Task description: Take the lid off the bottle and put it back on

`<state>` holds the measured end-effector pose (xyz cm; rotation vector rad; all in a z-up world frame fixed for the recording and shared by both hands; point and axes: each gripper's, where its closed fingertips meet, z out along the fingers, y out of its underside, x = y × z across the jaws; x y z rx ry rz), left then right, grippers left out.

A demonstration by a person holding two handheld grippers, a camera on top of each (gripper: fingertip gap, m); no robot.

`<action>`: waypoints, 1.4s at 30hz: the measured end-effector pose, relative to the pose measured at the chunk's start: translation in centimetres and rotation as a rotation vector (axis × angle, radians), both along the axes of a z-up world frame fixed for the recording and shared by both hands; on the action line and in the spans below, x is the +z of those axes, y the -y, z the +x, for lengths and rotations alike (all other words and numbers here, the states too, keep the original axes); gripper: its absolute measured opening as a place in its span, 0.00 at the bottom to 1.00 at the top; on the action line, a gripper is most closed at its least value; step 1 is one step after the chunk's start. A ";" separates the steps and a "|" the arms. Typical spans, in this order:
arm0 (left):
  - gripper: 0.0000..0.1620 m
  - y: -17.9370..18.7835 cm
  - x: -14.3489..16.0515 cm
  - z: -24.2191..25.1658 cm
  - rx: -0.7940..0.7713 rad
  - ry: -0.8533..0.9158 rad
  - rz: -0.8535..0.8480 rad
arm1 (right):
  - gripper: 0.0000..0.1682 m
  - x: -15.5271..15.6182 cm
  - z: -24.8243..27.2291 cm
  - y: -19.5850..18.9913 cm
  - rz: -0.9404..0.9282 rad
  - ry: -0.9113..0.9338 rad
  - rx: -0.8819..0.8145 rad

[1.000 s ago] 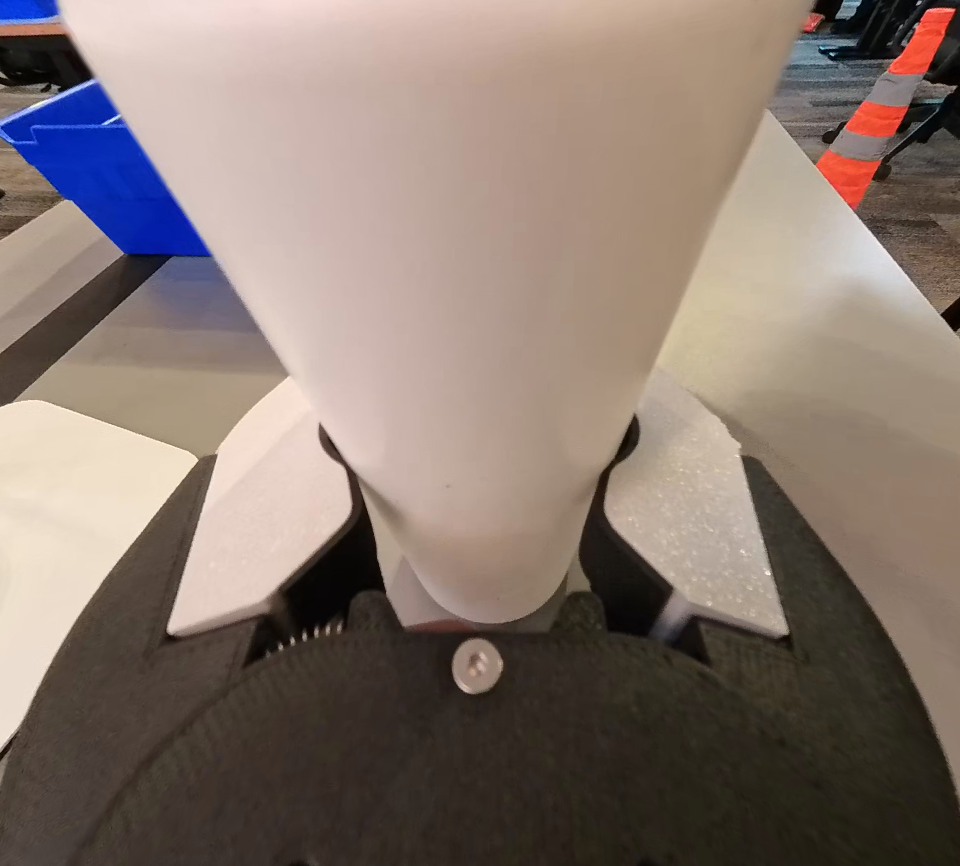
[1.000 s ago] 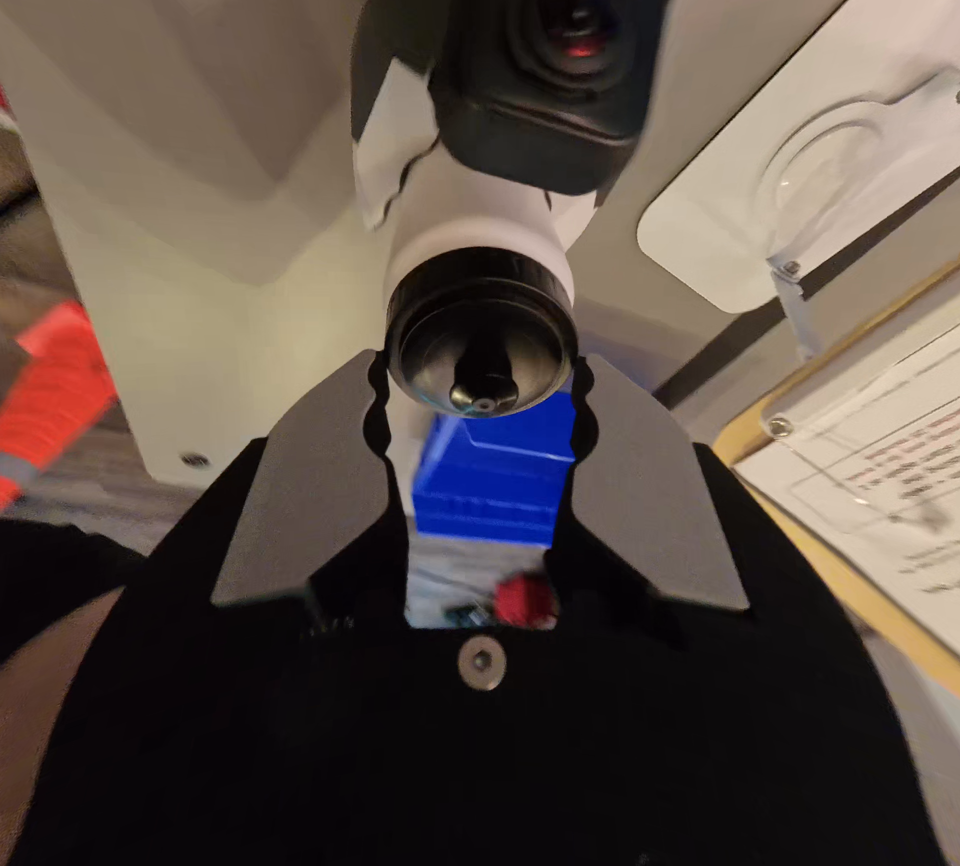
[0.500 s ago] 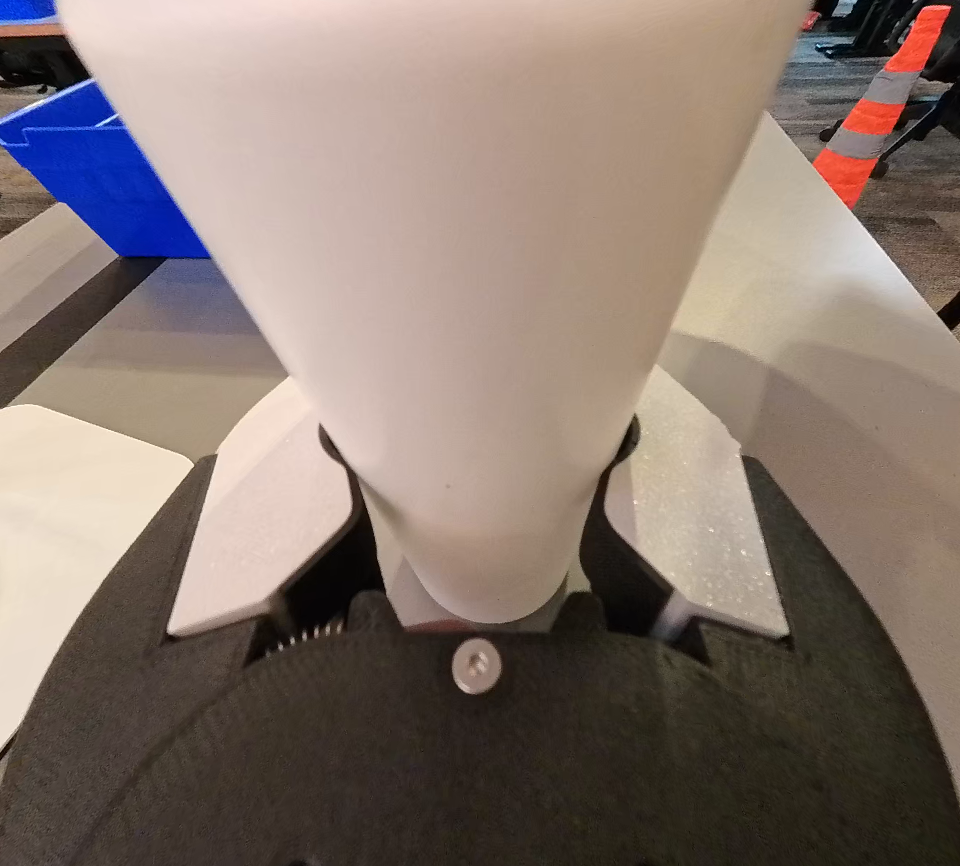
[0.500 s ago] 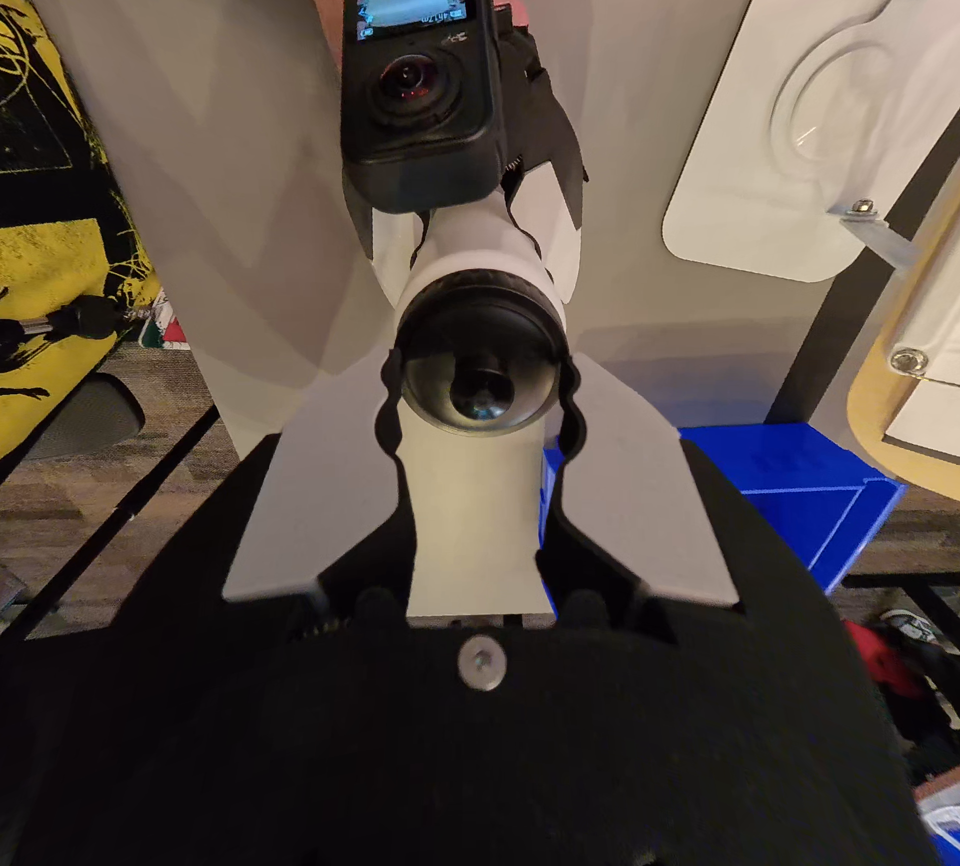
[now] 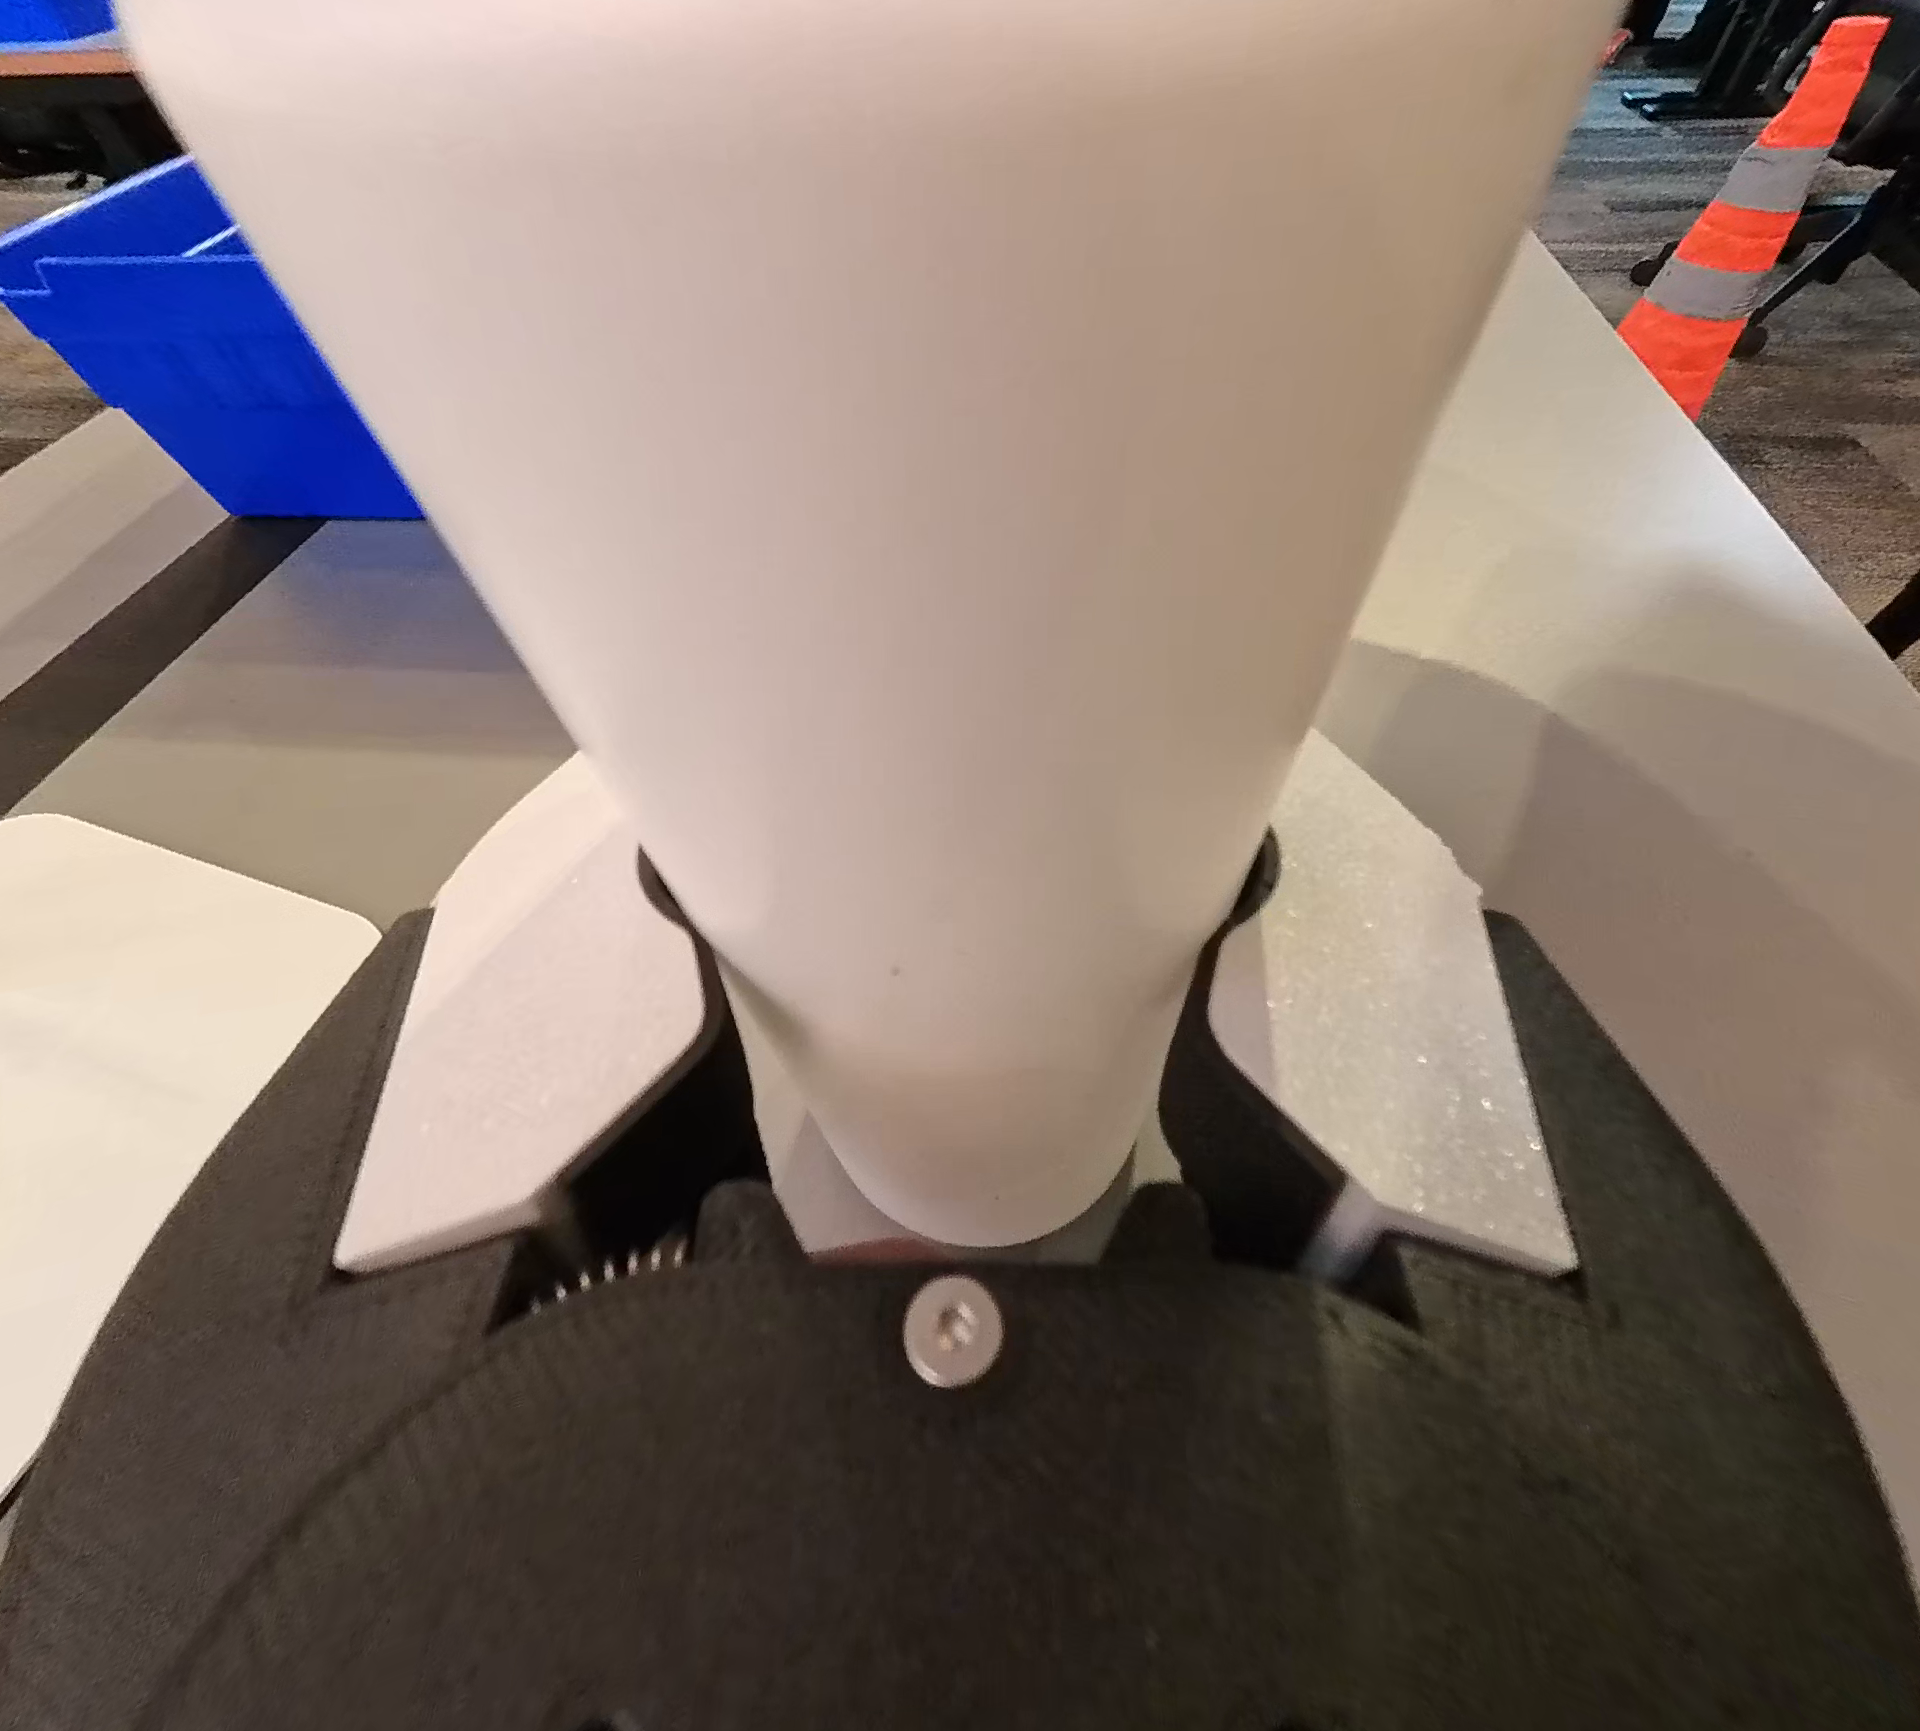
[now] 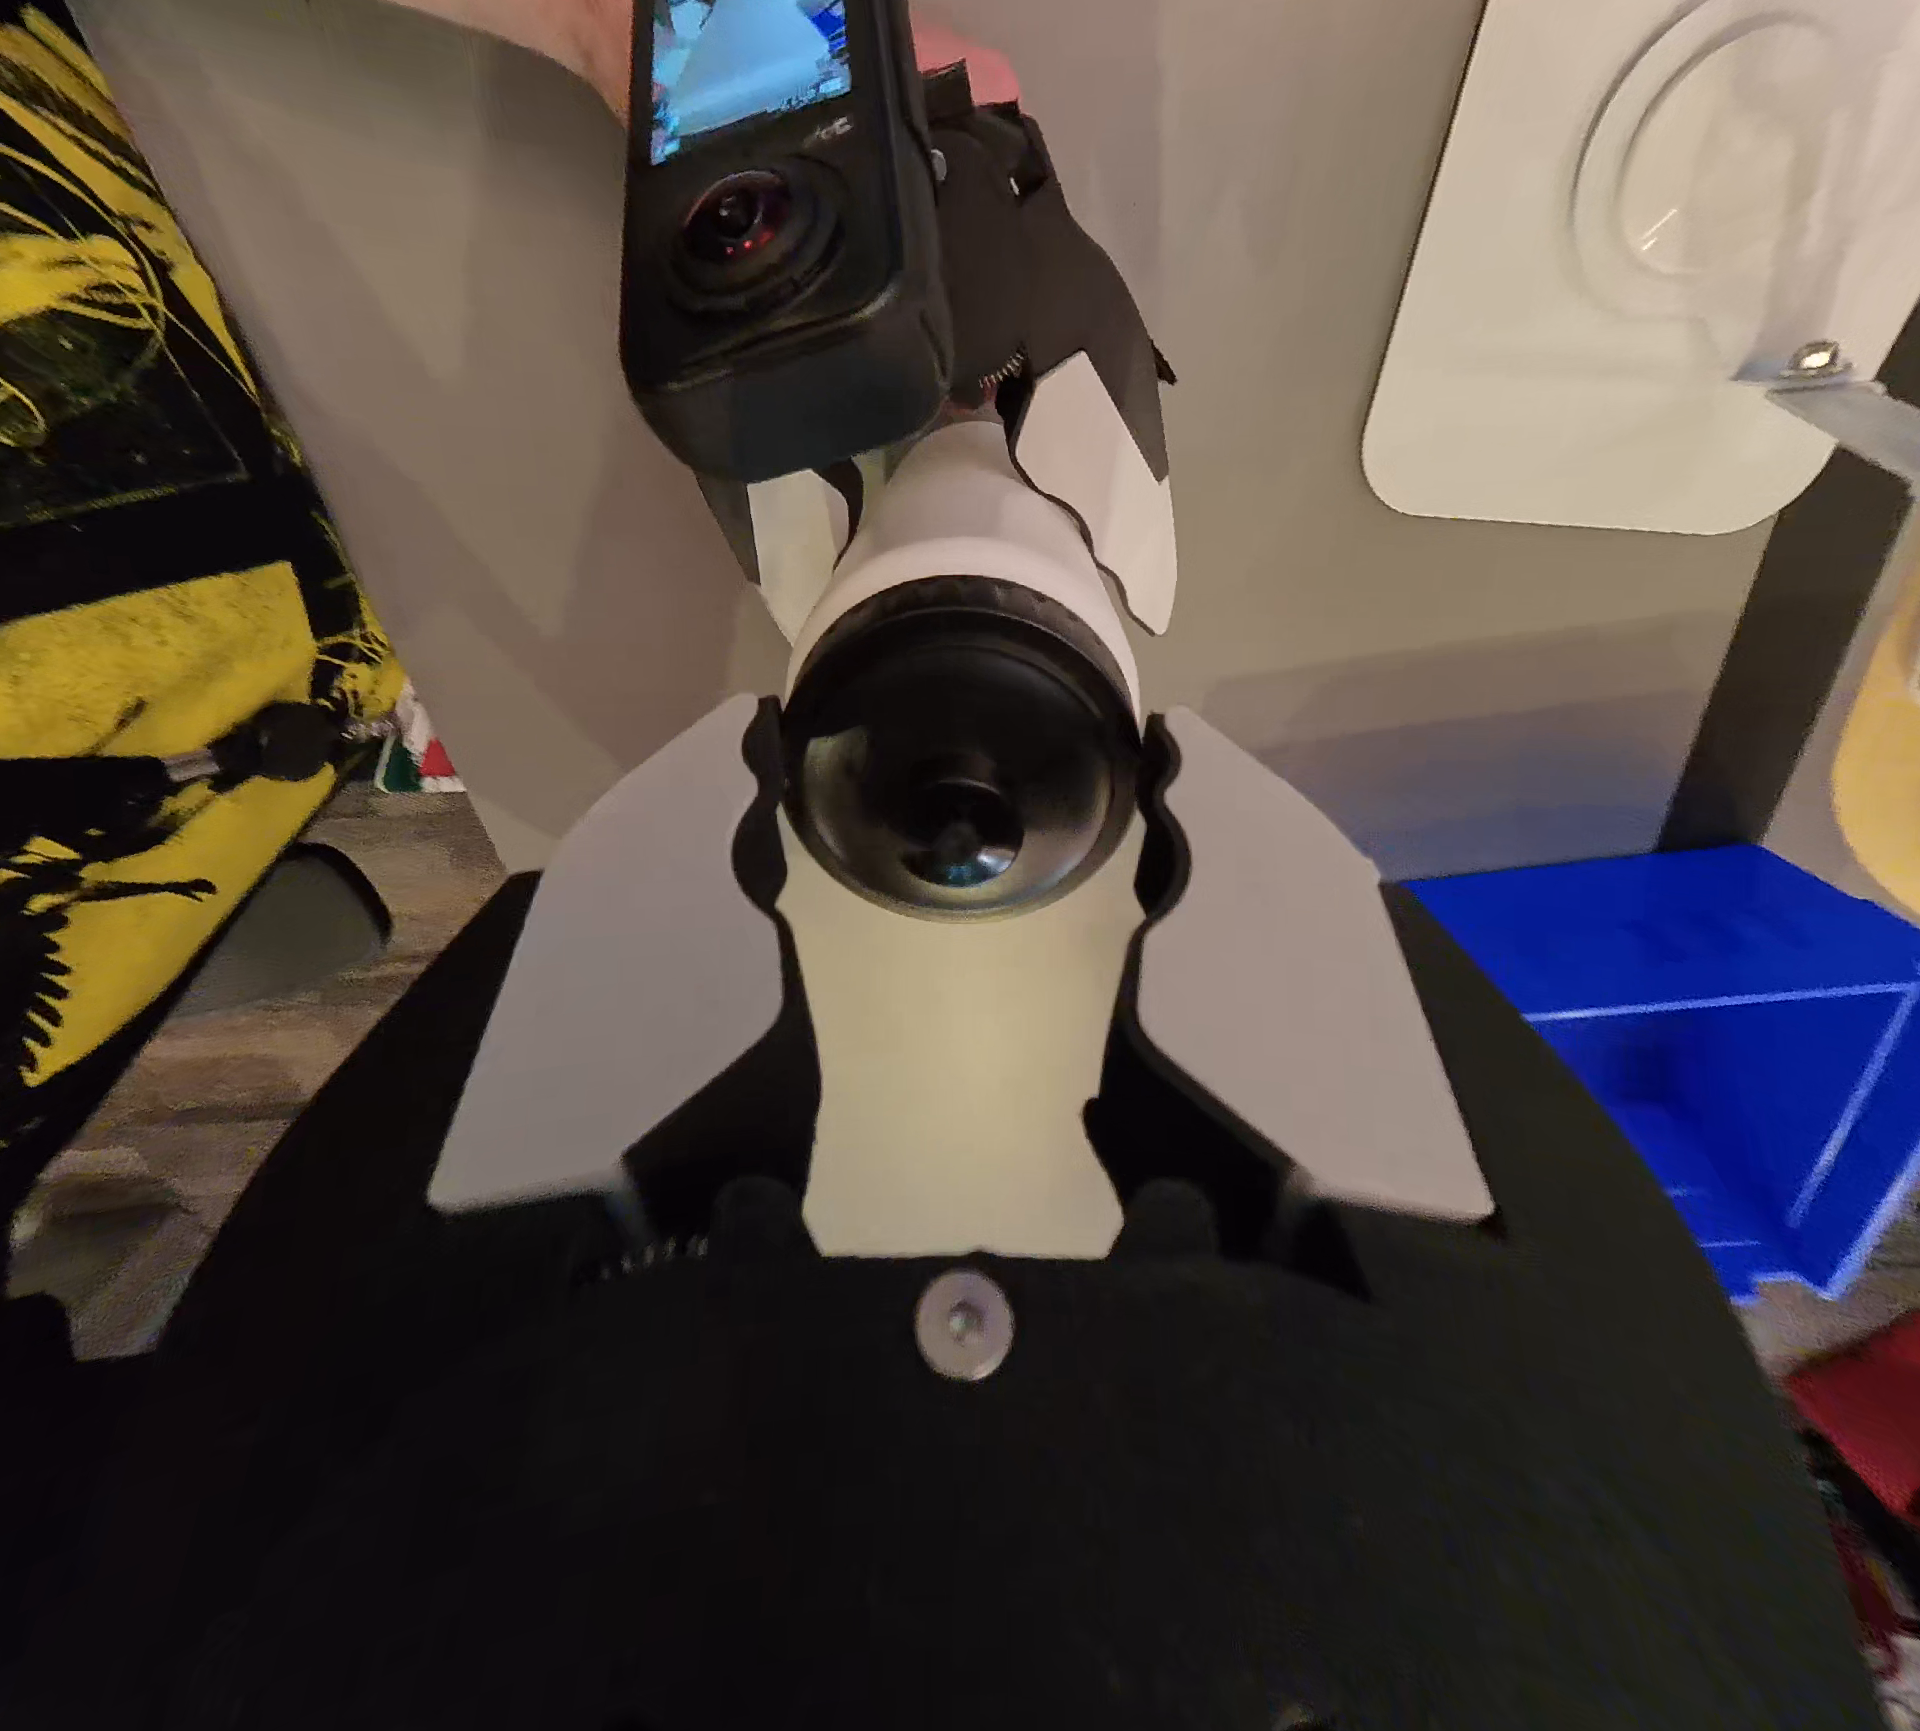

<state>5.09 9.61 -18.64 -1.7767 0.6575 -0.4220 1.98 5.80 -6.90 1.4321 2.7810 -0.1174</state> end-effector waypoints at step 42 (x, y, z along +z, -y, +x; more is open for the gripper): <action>0.62 0.0 0.0 0.1 -0.006 -0.001 0.001 | 0.42 -0.3 1.0 -0.7 0.327 0.161 0.656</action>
